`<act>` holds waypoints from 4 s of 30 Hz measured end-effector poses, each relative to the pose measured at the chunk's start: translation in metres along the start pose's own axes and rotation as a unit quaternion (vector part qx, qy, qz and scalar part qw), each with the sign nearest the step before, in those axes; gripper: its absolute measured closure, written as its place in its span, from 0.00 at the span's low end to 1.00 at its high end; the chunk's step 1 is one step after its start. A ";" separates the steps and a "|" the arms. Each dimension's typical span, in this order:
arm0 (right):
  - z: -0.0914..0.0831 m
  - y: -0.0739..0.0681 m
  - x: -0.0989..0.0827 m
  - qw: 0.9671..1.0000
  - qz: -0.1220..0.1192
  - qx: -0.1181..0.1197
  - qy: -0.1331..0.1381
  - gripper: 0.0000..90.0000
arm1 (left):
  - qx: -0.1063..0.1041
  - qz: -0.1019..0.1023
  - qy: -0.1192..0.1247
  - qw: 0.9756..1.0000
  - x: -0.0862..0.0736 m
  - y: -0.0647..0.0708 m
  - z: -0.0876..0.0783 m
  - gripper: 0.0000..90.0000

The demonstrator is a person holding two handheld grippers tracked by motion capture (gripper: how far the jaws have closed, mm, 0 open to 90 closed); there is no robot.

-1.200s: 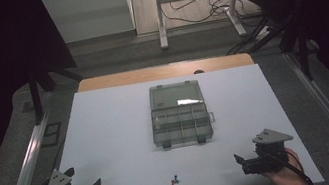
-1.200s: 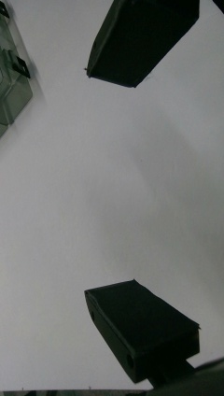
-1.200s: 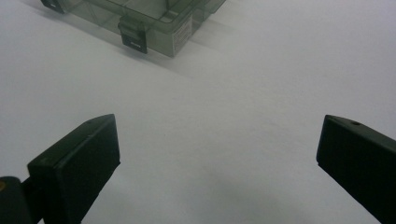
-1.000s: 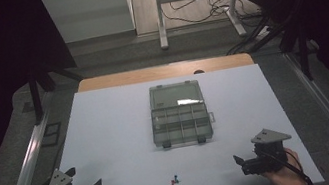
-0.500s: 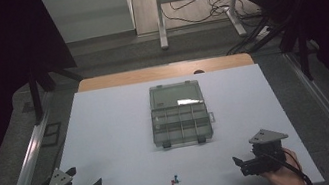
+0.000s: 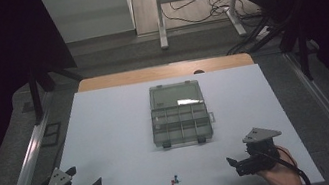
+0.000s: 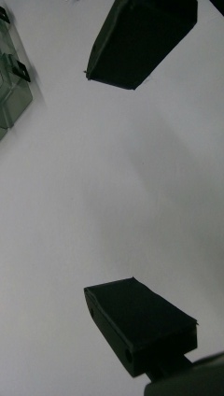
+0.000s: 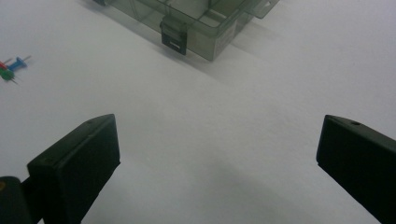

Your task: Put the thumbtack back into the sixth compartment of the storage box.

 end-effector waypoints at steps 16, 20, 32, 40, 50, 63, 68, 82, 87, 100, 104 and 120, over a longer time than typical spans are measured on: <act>0.010 -0.007 0.014 1.000 -0.007 0.024 0.010 0.00 | 0.000 -0.001 0.001 1.000 0.000 0.000 0.000 0.03; 0.014 -0.007 0.015 1.000 -0.007 0.026 0.007 0.00 | 0.000 0.001 0.000 1.000 0.000 0.000 0.000 0.03; 0.032 -0.019 0.020 0.999 -0.006 0.044 -0.008 0.00 | 0.001 0.002 0.000 1.000 0.000 0.000 0.001 0.03; 0.045 -0.032 0.023 0.998 -0.004 0.061 -0.022 0.00 | 0.000 0.005 -0.001 1.000 0.000 0.001 0.001 0.03; 0.055 -0.043 0.025 0.997 -0.014 0.066 -0.042 0.00 | 0.000 0.008 -0.001 1.000 0.000 0.001 0.001 0.03; 0.071 -0.064 0.029 0.994 -0.034 0.082 -0.067 0.00 | -0.001 0.013 -0.005 1.000 0.000 0.002 0.001 0.03; 0.075 -0.071 0.031 0.993 -0.044 0.088 -0.072 0.00 | -0.001 0.013 -0.005 1.000 0.000 0.002 0.001 0.03; 0.089 -0.099 0.031 0.986 -0.068 0.117 -0.093 0.18 | -0.002 0.018 -0.006 1.000 0.000 0.002 0.001 0.03; 0.090 -0.113 0.032 0.981 -0.075 0.146 -0.100 0.30 | -0.002 0.019 -0.007 1.000 0.000 0.003 0.002 0.03; 0.089 -0.151 0.028 0.958 -0.121 0.227 -0.128 0.76 | -0.003 0.022 -0.008 1.000 0.000 0.003 0.001 0.03; 0.092 -0.158 0.024 0.951 -0.137 0.241 -0.138 0.83 | -0.004 0.023 -0.007 1.000 0.000 0.003 0.001 0.03; 0.095 -0.165 0.016 0.942 -0.160 0.255 -0.151 0.91 | -0.004 0.023 -0.007 1.000 0.000 0.003 0.001 0.03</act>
Point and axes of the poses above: each handheld gripper's, and its own axes: z roughly forward along the jaws, x roughly out of its top, y roughly to its right, the point moved 8 cm from there along z, roughly forward along the jaws, and after that the axes turned 15 degrees about y, right-handed, at the moved point
